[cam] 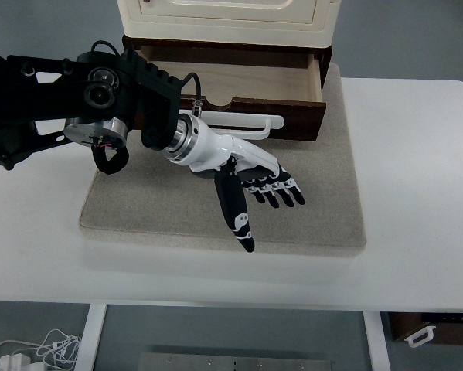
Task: Close drawer under combined cabinet
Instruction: 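Reach the left hand over the mat toward the drawer front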
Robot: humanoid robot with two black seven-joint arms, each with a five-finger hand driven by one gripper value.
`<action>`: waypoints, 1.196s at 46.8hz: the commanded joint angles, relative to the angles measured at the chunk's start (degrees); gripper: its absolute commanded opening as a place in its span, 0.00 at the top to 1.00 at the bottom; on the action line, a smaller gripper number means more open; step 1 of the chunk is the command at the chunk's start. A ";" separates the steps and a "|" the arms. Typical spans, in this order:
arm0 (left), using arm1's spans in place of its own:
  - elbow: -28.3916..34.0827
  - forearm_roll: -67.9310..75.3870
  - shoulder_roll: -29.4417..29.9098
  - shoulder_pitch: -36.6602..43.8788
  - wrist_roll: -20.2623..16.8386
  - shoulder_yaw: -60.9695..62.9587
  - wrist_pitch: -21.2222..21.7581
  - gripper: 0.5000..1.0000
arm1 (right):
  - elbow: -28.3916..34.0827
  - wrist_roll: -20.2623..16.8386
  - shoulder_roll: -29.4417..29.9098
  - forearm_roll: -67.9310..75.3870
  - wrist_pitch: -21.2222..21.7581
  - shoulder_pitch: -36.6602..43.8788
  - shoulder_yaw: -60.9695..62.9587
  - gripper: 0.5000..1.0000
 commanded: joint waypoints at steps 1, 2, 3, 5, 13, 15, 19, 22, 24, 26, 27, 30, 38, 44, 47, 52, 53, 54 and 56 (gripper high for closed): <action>1.14 0.08 -0.01 0.05 2.53 0.18 -2.36 0.01 | 0.03 0.00 0.00 0.01 0.00 0.00 0.00 0.10; 1.58 0.17 -0.01 0.06 2.71 0.36 -3.06 0.01 | -0.05 0.00 0.00 0.01 0.00 0.00 0.00 0.10; 2.11 0.52 -0.09 0.06 2.80 0.62 -3.77 0.01 | -0.05 0.00 0.00 0.01 0.00 0.00 0.00 0.10; 2.81 1.83 -0.18 -0.03 2.98 1.06 -5.17 0.01 | -0.05 0.00 0.00 0.01 -0.09 0.00 0.00 0.10; 6.41 5.27 -2.02 0.06 4.12 1.42 -7.73 0.01 | -0.05 0.00 0.00 0.01 0.00 0.00 0.00 0.10; 7.38 5.44 -2.20 -0.03 4.56 1.42 -8.69 0.01 | -0.05 0.00 0.00 0.01 0.00 0.00 0.00 0.10; 8.88 5.97 -2.55 -0.21 4.74 1.50 -10.54 0.01 | -0.05 0.00 0.00 0.01 0.00 0.00 0.00 0.10; 9.58 8.16 -2.55 -0.38 4.74 1.50 -11.68 0.01 | 0.03 0.00 0.00 0.01 0.00 0.00 0.00 0.10; 10.11 10.18 -2.55 -0.38 4.74 1.42 -12.56 0.01 | -0.05 0.00 0.00 0.01 0.00 0.00 0.00 0.10; 10.55 12.11 -2.55 -0.12 4.65 1.33 -13.44 0.01 | -0.05 0.00 0.00 0.01 0.00 0.00 0.00 0.10; 10.72 12.82 -2.55 -0.12 4.65 1.33 -13.70 0.01 | 0.03 0.00 0.00 0.01 0.00 0.00 0.00 0.10; 11.16 14.05 -2.64 -0.03 4.65 1.33 -13.97 0.01 | -0.05 0.00 0.00 0.01 0.00 0.00 0.00 0.10; 12.31 14.14 -3.26 -0.03 4.65 1.24 -13.97 0.01 | 0.03 0.00 0.00 0.01 0.00 0.00 0.00 0.10; 13.62 14.14 -3.61 -0.03 4.65 0.71 -13.88 0.01 | -0.05 0.00 0.00 0.01 0.00 0.00 0.00 0.10; 14.15 14.23 -3.61 -0.12 4.65 0.62 -13.97 0.01 | -0.05 0.00 0.00 0.01 0.00 0.00 0.00 0.10; 15.03 14.15 -3.61 -0.12 4.56 0.62 -13.97 0.01 | 0.03 0.00 0.00 0.01 0.00 0.00 0.00 0.10; 15.21 14.23 -3.61 -0.12 4.56 0.54 -13.97 0.01 | 0.03 0.00 0.00 0.01 0.00 0.00 0.00 0.10; 15.30 14.23 -3.61 -0.12 4.56 0.54 -13.97 0.01 | -0.05 0.00 0.00 0.01 0.00 0.00 0.00 0.10; 15.65 14.23 -3.61 -0.12 4.56 0.54 -13.97 0.01 | 0.03 0.00 0.00 0.01 0.00 0.00 0.00 0.10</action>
